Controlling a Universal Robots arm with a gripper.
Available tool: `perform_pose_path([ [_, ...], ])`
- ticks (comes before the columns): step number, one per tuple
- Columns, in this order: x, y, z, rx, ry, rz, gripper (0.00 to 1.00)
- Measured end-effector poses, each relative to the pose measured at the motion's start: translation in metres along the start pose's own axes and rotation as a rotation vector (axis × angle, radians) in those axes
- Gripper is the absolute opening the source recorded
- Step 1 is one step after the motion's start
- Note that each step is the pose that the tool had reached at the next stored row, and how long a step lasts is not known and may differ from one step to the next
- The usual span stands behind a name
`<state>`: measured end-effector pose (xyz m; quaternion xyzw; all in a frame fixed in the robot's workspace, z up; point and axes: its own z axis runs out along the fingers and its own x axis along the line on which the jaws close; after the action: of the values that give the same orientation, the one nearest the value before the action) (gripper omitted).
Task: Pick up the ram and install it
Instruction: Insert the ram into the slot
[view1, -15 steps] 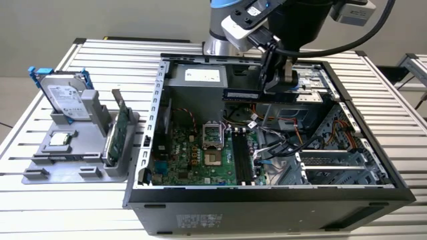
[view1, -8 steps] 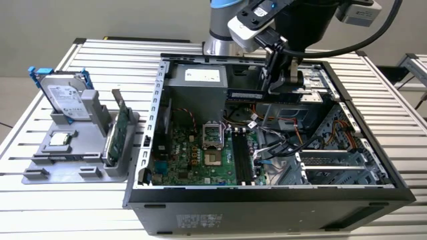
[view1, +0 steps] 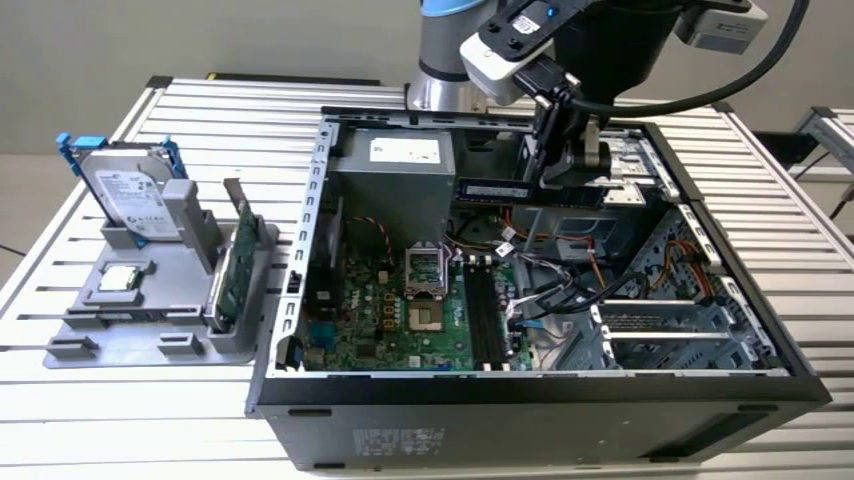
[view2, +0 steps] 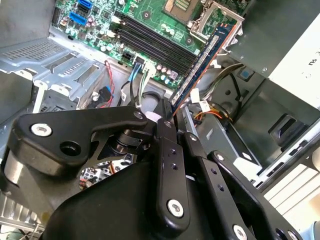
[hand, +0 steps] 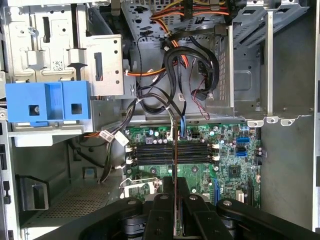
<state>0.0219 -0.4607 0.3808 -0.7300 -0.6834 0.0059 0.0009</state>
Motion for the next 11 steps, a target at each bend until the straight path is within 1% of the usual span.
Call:
perform_pose_path([
  [11, 0.0000, 0.0001, 0.0000, 0.0000, 0.0000, 0.005, 0.00],
])
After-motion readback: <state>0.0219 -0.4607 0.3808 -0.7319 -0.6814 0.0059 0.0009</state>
